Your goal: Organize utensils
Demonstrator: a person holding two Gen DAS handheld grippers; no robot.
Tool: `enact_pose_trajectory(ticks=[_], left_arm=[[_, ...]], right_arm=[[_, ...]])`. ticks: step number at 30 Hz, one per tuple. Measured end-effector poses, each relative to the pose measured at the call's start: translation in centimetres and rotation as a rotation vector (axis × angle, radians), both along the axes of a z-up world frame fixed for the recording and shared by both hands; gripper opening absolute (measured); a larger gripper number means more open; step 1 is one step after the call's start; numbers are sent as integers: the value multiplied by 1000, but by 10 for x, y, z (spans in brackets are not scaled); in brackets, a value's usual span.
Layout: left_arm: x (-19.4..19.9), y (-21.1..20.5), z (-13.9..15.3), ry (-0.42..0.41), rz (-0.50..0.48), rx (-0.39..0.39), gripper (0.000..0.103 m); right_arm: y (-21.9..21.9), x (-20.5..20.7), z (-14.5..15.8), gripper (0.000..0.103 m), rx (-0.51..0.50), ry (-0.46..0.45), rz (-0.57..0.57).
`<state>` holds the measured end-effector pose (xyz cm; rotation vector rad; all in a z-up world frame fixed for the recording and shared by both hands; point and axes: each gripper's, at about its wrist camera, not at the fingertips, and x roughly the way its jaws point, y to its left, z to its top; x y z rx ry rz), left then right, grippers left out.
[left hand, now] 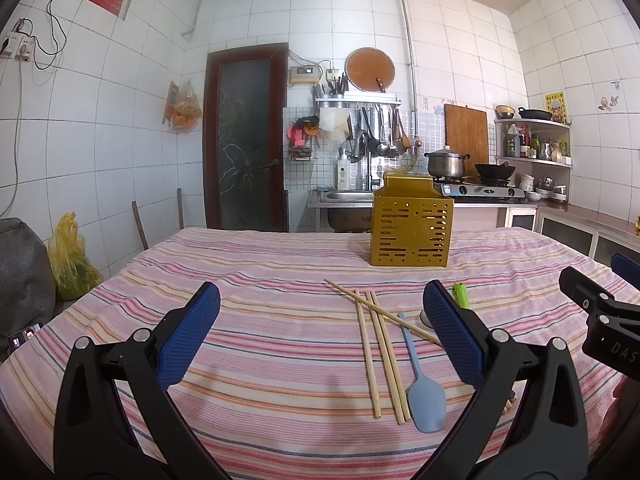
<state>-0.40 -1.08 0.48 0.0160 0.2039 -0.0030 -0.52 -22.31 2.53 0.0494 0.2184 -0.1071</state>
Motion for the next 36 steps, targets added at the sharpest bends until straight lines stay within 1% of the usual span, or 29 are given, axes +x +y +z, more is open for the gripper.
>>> enact_pose_trajectory(ticks=[2,21,23,36], left_arm=[[1,2,0,0,0,0,98],[1,2,0,0,-1,2,98],[2,8,-3,3,-1,1,98],[2,9,-4,5,0,1,98]], right_arm=[[1,-1,-5,99,3,-1,-1],[1,0,-6,99,7,-5,-3],[1,0,-6,99,7,-5,-3],[2,0,-6,99,8,-11,-6]])
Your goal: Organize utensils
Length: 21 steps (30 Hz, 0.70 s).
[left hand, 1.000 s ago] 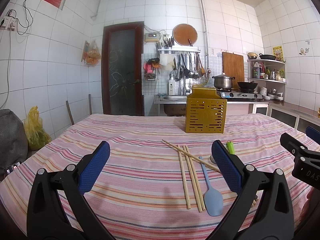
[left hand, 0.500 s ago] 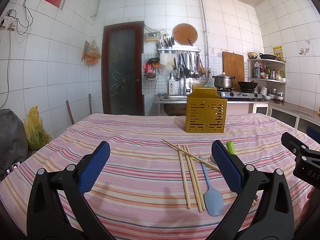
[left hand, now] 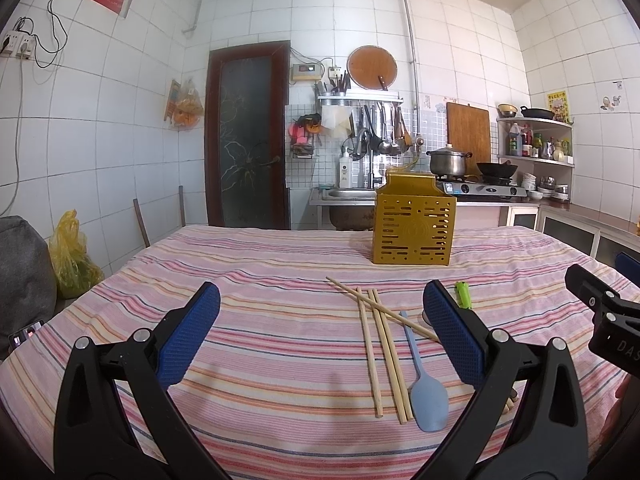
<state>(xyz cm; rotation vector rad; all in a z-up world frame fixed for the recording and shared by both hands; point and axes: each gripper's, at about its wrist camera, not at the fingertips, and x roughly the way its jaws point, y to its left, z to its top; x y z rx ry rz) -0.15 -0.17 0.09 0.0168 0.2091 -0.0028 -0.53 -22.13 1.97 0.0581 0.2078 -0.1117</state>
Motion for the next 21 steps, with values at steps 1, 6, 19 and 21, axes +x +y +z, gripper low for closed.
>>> enact_pose_trajectory(ticks=[1,6,19,21], left_arm=[[0,0,0,0,0,0,98],[0,0,0,1,0,0,98],[0,1,-1,1,1,-1,98],[1,1,-1,2,1,0,98]], right_arm=[[0,0,0,99,1,-1,-1],[0,-1,0,99,1,-1,-3],[0,-1,0,99,2,-1,-2],[0,-2,0,99,2,-1,-3]])
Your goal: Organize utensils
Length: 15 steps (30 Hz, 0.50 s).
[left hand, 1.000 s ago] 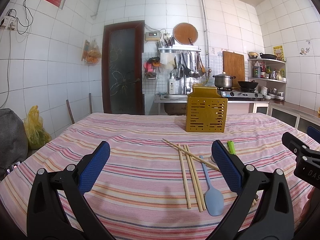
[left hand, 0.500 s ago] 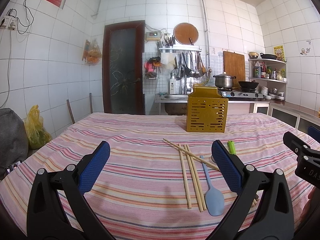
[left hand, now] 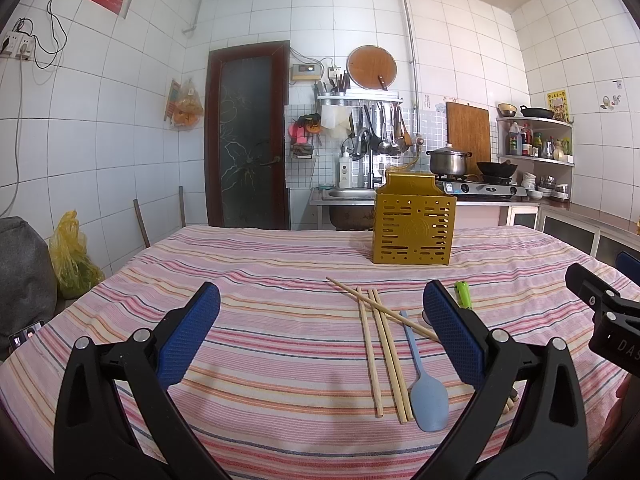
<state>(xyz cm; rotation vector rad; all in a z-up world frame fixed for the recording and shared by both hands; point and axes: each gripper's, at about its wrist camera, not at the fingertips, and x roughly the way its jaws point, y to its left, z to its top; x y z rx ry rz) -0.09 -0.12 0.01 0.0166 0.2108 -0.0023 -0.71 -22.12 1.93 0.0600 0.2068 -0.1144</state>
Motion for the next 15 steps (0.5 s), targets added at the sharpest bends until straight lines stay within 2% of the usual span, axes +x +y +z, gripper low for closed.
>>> enact_pose_trajectory(ticks=[15], left_arm=[[4,4,-2,7,1,4,98]], right_arm=[[0,1,0,99,0,0,-1]])
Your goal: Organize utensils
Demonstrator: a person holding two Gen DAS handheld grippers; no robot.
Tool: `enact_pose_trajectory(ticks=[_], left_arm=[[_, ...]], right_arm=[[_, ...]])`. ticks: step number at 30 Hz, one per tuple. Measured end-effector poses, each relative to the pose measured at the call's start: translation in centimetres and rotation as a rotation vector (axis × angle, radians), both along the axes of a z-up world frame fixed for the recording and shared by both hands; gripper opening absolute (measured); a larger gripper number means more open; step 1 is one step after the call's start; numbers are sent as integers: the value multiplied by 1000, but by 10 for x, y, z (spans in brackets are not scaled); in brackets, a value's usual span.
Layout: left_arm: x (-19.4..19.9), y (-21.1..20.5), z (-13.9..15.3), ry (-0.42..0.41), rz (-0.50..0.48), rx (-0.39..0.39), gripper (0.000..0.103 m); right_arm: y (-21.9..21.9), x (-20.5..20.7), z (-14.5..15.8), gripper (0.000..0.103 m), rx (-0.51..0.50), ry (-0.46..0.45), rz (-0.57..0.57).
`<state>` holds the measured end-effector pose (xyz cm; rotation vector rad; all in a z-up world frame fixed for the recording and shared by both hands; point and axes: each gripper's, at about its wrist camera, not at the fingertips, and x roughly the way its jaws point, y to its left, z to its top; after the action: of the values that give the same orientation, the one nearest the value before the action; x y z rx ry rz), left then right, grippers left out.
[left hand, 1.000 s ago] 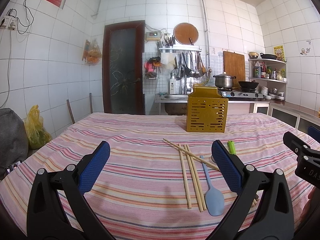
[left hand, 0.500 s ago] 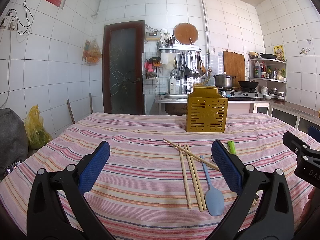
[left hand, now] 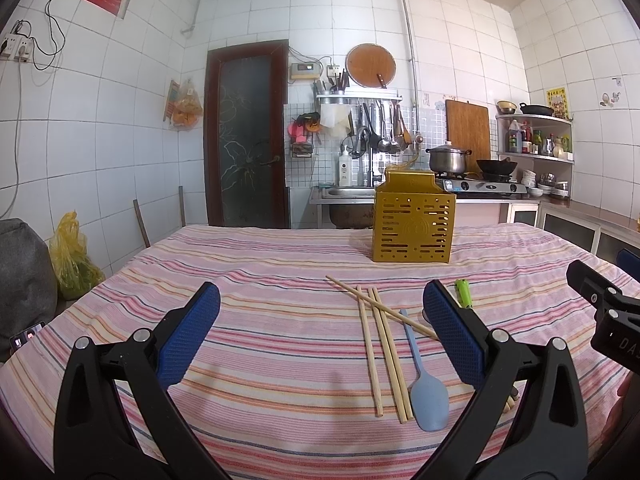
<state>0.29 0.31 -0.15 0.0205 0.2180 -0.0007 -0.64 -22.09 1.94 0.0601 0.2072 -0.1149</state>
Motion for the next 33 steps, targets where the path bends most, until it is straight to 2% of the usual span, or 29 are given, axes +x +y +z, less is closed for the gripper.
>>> enact_pose_trajectory(ticks=[14,21,33], left_arm=[[2,-3,-1,-2,19,20,98],[9,-4,-3,44,22,17,98],[19,6,-8,114,49,-43,98]], right_arm=[[-1,0,0,99,0,10,-29],[-1,6,-1,99,1,48,-34],[0,13,-3,99,-4,103,-43]])
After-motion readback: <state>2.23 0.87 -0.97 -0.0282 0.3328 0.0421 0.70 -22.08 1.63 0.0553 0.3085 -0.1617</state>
